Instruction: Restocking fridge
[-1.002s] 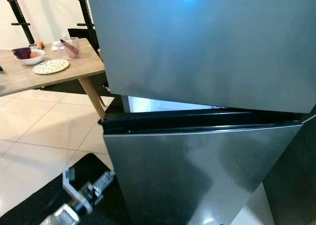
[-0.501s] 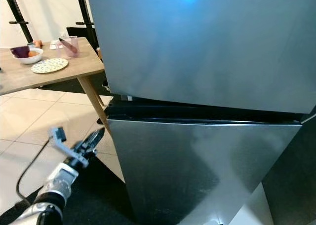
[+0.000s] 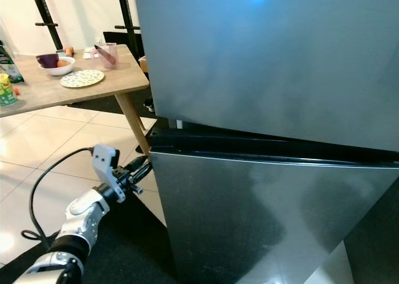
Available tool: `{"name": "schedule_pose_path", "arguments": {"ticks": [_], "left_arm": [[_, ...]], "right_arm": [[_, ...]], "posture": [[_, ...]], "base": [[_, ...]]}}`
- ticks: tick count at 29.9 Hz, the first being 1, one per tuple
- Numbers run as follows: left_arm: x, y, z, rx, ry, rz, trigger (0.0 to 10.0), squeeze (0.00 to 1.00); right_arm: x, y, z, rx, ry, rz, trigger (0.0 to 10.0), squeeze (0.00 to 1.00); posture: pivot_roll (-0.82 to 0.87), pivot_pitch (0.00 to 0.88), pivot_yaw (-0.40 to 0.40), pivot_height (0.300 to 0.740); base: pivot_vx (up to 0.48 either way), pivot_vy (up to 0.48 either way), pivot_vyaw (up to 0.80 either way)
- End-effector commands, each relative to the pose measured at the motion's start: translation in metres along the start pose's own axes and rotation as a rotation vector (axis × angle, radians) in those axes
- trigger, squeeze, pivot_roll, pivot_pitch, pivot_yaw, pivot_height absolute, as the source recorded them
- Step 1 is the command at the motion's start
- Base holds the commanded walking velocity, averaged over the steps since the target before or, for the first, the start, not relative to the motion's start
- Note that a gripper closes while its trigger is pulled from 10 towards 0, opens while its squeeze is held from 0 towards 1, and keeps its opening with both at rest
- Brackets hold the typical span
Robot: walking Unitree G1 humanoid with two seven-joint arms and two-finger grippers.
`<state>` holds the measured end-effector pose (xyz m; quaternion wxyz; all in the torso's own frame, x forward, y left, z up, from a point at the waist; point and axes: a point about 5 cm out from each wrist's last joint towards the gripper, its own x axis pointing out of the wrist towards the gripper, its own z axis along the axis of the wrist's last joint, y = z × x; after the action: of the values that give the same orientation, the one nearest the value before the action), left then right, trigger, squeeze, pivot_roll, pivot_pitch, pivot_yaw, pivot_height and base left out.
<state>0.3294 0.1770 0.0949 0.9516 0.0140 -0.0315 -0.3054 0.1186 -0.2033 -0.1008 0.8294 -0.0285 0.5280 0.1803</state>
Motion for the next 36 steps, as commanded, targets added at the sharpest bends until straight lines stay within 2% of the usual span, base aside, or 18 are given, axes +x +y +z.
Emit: {"name": "schedule_pose_path", "arguments": {"ticks": [1, 2, 4, 5, 9, 11, 12, 15, 18, 21, 23, 24, 25, 26, 30, 32, 33, 36], "left_arm": [[0.006, -0.009, 0.001, 0.050, -0.002, -0.027, 10.0, 0.00], [0.006, -0.004, 0.006, 0.096, -0.027, 0.048, 10.0, 0.00], [0.006, -0.001, 0.007, 0.103, -0.033, 0.084, 10.0, 0.00], [0.005, 0.004, 0.009, 0.127, -0.026, 0.152, 10.0, 0.00], [-0.010, 0.024, 0.001, 0.111, 0.025, 0.401, 10.0, 0.00], [-0.013, 0.027, -0.004, 0.112, 0.061, 0.433, 10.0, 0.00], [-0.024, 0.031, -0.015, 0.125, 0.131, 0.520, 10.0, 0.00], [-0.027, 0.032, -0.018, 0.132, 0.153, 0.549, 10.0, 0.00], [-0.043, 0.029, -0.043, 0.018, 0.254, 0.637, 10.0, 0.00], [-0.046, 0.027, -0.049, -0.011, 0.276, 0.642, 10.0, 0.00], [-0.047, 0.016, -0.063, -0.054, 0.352, 0.585, 10.0, 0.00], [-0.047, 0.016, -0.063, -0.054, 0.352, 0.585, 10.0, 0.00], [-0.048, 0.003, -0.076, -0.100, 0.433, 0.518, 10.0, 0.00], [-0.050, -0.001, -0.082, -0.103, 0.472, 0.503, 10.0, 0.00], [-0.052, -0.007, -0.089, -0.103, 0.525, 0.485, 10.0, 0.00], [-0.054, -0.027, -0.104, -0.157, 0.599, 0.412, 10.0, 0.00], [-0.054, -0.027, -0.104, -0.157, 0.599, 0.412, 10.0, 0.00], [-0.049, -0.048, -0.111, -0.208, 0.608, 0.297, 10.0, 0.00]], "right_arm": [[0.000, 0.005, -0.010, 0.012, 0.035, 0.018, 10.0, 0.00], [0.000, 0.005, -0.010, 0.013, 0.034, 0.021, 10.0, 0.00], [0.000, 0.005, -0.010, 0.014, 0.034, 0.021, 10.0, 0.00], [0.000, 0.005, -0.010, 0.015, 0.034, 0.023, 10.0, 0.00], [0.000, 0.007, -0.010, 0.021, 0.035, 0.031, 10.0, 0.00], [0.000, 0.007, -0.010, 0.022, 0.035, 0.032, 10.0, 0.00], [0.000, 0.007, -0.011, 0.024, 0.037, 0.035, 10.0, 0.00], [0.000, 0.007, -0.011, 0.024, 0.037, 0.036, 10.0, 0.00], [0.000, 0.007, -0.011, 0.024, 0.039, 0.039, 10.0, 0.00], [0.000, 0.007, -0.011, 0.024, 0.039, 0.039, 10.0, 0.00], [0.000, 0.007, -0.011, 0.025, 0.040, 0.042, 10.0, 0.00], [0.000, 0.007, -0.011, 0.025, 0.040, 0.042, 10.0, 0.00], [0.000, 0.007, -0.012, 0.027, 0.041, 0.044, 10.0, 0.00], [0.000, 0.007, -0.012, 0.028, 0.042, 0.044, 10.0, 0.00], [0.000, 0.007, -0.012, 0.028, 0.043, 0.045, 10.0, 0.00], [0.000, 0.007, -0.012, 0.028, 0.045, 0.046, 10.0, 0.00], [0.000, 0.007, -0.012, 0.028, 0.045, 0.046, 10.0, 0.00], [0.000, 0.007, -0.012, 0.026, 0.046, 0.048, 10.0, 0.00]], "posture": [[-0.08, 0.008, -0.003, 0.740], [-0.08, 0.010, -0.002, 0.740], [-0.08, 0.010, -0.002, 0.740], [-0.08, 0.010, -0.002, 0.740], [-0.08, 0.011, -0.002, 0.740], [-0.08, 0.011, -0.002, 0.740], [-0.08, 0.012, 0.000, 0.740], [-0.07, 0.014, 0.000, 0.740], [-0.08, 0.013, 0.001, 0.740], [-0.08, 0.013, 0.001, 0.740], [-0.08, 0.013, 0.000, 0.740], [-0.08, 0.013, 0.000, 0.740], [-0.07, 0.013, 0.000, 0.740], [-0.07, 0.013, 0.000, 0.740], [-0.07, 0.013, 0.000, 0.740], [-0.07, 0.012, 0.000, 0.740], [-0.07, 0.012, 0.000, 0.740], [-0.07, 0.011, -0.002, 0.740]], "base": [[0.000, 0.000, 0.00], [0.000, 0.000, 0.00], [0.000, 0.000, 0.00], [0.000, 0.000, 0.00], [0.000, 0.000, 0.00], [0.000, 0.000, 0.00], [0.000, 0.000, 0.00], [0.000, 0.000, 0.00], [0.000, 0.000, 0.00], [0.000, 0.000, 0.00], [0.000, 0.000, 0.00], [0.000, 0.000, 0.00], [0.000, 0.000, 0.00], [0.000, 0.000, 0.00], [0.000, 0.000, 0.00], [0.000, 0.000, 0.00], [0.000, 0.000, 0.00], [0.000, 0.000, 0.00]]}}
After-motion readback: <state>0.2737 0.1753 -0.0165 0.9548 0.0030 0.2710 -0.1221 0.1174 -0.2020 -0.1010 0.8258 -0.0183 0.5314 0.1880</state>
